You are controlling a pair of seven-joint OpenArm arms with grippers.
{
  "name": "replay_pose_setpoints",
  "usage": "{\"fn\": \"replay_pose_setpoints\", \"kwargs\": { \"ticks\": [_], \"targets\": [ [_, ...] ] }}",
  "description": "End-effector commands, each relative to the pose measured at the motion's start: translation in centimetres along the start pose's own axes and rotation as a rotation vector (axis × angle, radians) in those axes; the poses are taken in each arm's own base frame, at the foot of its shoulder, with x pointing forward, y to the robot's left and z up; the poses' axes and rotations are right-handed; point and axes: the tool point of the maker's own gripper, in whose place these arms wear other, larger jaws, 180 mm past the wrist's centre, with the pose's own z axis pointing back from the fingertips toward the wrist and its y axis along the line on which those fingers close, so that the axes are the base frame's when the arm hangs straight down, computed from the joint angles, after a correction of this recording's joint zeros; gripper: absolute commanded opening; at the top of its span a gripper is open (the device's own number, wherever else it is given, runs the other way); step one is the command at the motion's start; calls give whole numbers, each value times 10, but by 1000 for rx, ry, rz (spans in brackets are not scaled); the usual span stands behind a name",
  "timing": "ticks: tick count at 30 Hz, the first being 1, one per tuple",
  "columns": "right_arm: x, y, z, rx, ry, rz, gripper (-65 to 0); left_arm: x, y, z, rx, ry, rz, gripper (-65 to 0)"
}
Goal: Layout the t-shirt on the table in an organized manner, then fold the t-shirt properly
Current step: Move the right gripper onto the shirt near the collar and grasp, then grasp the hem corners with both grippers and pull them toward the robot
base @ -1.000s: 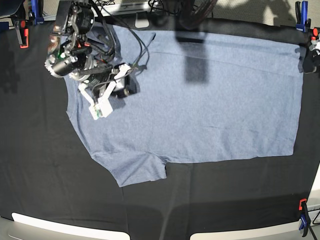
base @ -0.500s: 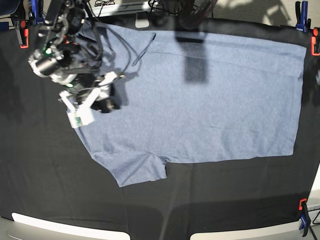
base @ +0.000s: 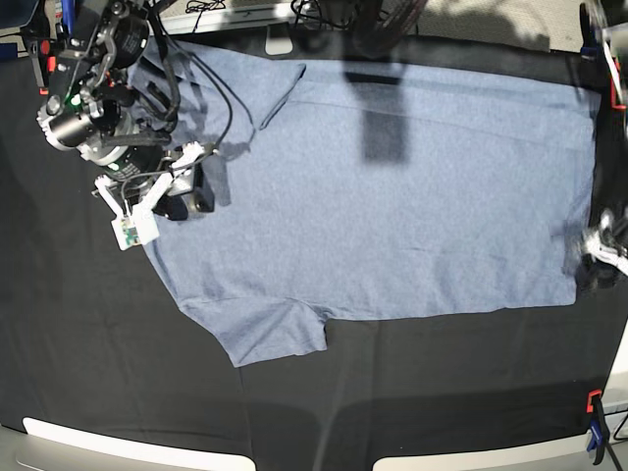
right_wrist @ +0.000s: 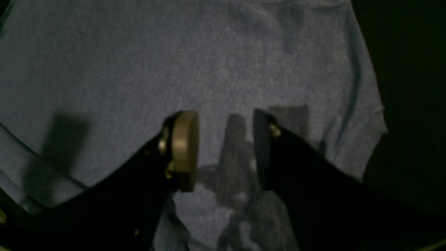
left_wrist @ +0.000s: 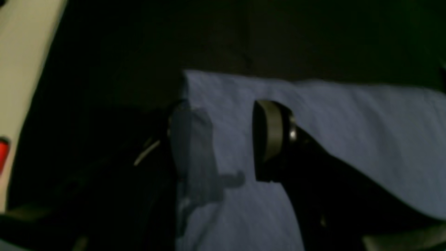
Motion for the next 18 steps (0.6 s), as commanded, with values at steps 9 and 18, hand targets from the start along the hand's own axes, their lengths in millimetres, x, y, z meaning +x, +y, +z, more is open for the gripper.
{"fn": "replay_pose_setpoints", "kwargs": {
  "ticks": [9,18],
  "targets": [
    [20,8,4,46,-82,-5,-377,25,43,-43,77,-71,240,-388],
    [20,9,4,48,-85,-6,-377,-23,52,-54,145,-11,293,-388]
  ]
}}
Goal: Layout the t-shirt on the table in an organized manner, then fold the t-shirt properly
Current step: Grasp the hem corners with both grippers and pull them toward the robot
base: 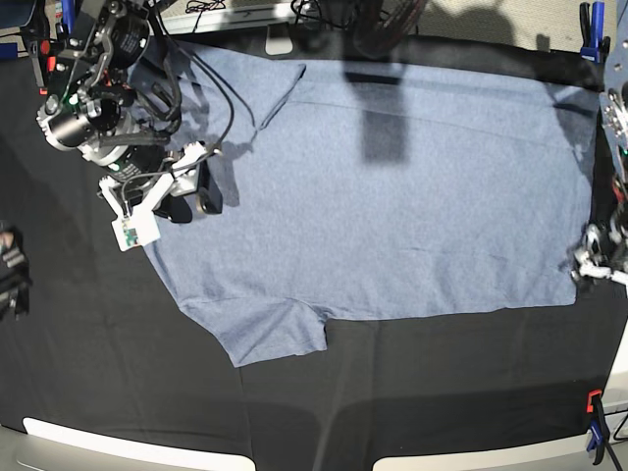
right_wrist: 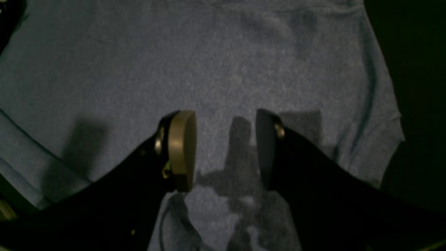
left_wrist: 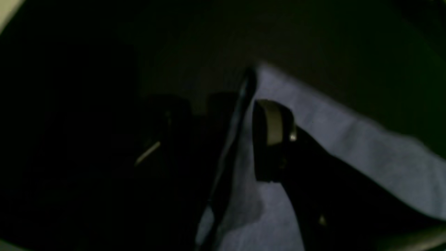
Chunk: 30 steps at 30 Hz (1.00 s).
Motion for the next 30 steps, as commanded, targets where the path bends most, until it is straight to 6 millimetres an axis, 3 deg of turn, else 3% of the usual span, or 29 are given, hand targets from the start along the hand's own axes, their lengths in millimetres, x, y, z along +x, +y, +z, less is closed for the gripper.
{"fn": "replay_pose_setpoints", "kwargs": {
  "ticks": [1,11,14,18,22,24,27,30],
  "targets": [
    [15,1,3,5,-53,18,-377,21,-5,-1,-14,-38,-1,-388],
    [15,0,3,3,-52,21,-377,-13,-56,-18,-121,15,2,-392],
    [14,-2,4,0,-45,29,-377,-17,-54,-20,-93,23,-12,-446],
    [16,-4,5,-4,-52,37,-377,-18,-47,-19,-62,35,-13,-650],
    [35,-8,7,-14,-134,57,-376,-22,-47,-19,-61,53,-46,-650],
    [42,-15,4,-30,-150,74,-342,-24,-47,-19,-58,64,-66,-650],
    [52,-24,-12,-20,-162,76,-250,-25,-46,-19,-56,73,-75,-650],
    [70,-27,-39,21,-164,62,-247,-27,-46,-19,-57,79,-72,-650]
  ]
}}
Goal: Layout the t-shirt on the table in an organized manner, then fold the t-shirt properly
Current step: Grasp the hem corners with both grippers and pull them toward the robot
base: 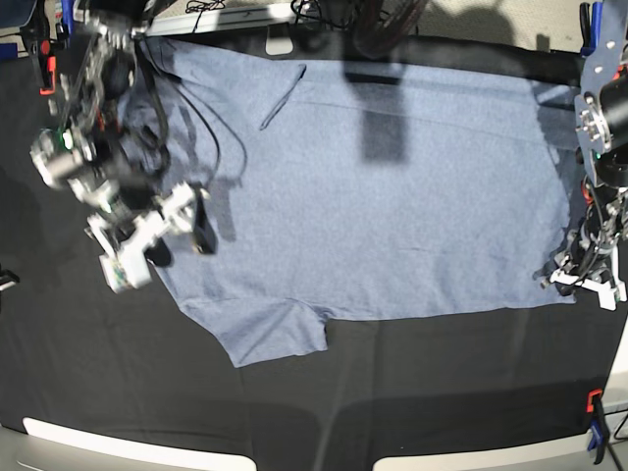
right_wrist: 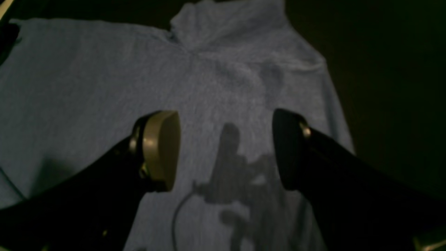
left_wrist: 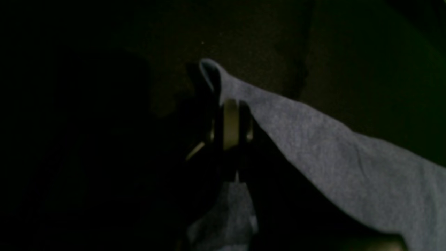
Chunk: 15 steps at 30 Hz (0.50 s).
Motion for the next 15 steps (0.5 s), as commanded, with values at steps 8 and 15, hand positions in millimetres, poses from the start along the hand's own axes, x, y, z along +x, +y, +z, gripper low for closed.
{"fn": "replay_pose_setpoints", "kwargs": {
  "ticks": [8,15],
  "targets": [
    [54,-16,-86,35,89,84,-247,7,1,0,2,22,-16,-650],
    [68,-72,-118,-35,238,22,-248,5,1,0,2,31,-16,-650]
  ]
}}
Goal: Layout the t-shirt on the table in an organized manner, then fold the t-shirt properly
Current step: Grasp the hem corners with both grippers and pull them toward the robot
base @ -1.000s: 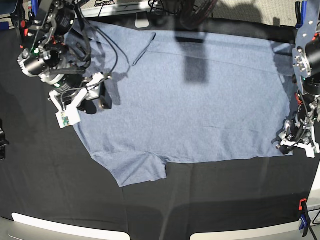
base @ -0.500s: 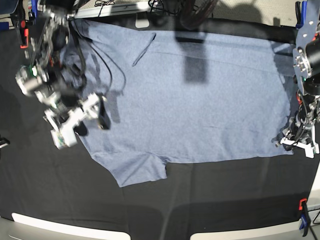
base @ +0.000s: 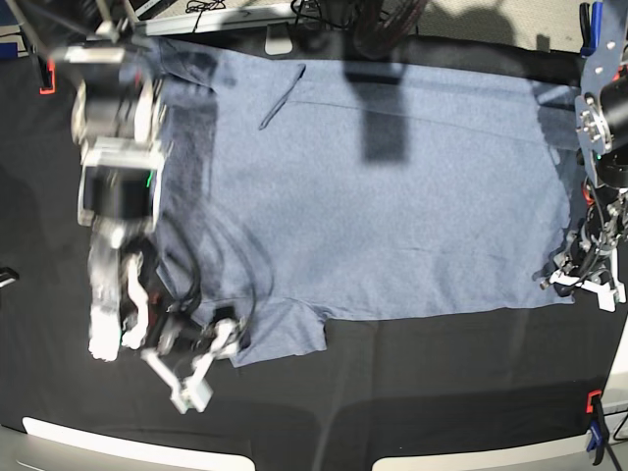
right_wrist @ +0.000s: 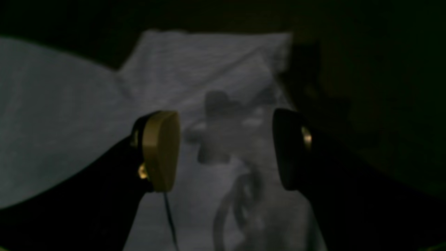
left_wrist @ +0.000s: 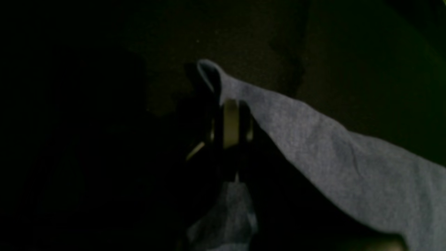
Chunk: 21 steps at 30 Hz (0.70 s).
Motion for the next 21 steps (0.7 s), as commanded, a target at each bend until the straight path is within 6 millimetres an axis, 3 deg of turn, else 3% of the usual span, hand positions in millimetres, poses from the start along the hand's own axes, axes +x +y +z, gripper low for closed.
{"fn": "replay_pose_setpoints", "kwargs": {
  "ticks": [1,4,8,11,13,21],
  "targets": [
    [21,-19,10,-34,-39,4,-248,7,0,0,2,13,-16,-650],
    [7,-51,8,-70,13,-52,-248,7,0,0,2,13,-16,-650],
    [-37,-94,8,-150,97,-199,-248,7,0,0,2,11,-16,-650],
    [-61,-103,9,-160,138,-239,-248,7,0,0,2,12,-16,-650],
    [-60,-102,10,-143,134,-227,-248,7,0,0,2,11,-16,-650],
    [-17,-87,14,-26,-6,-279,-248,6,-1,0,0,13,-15,-650]
  ]
}}
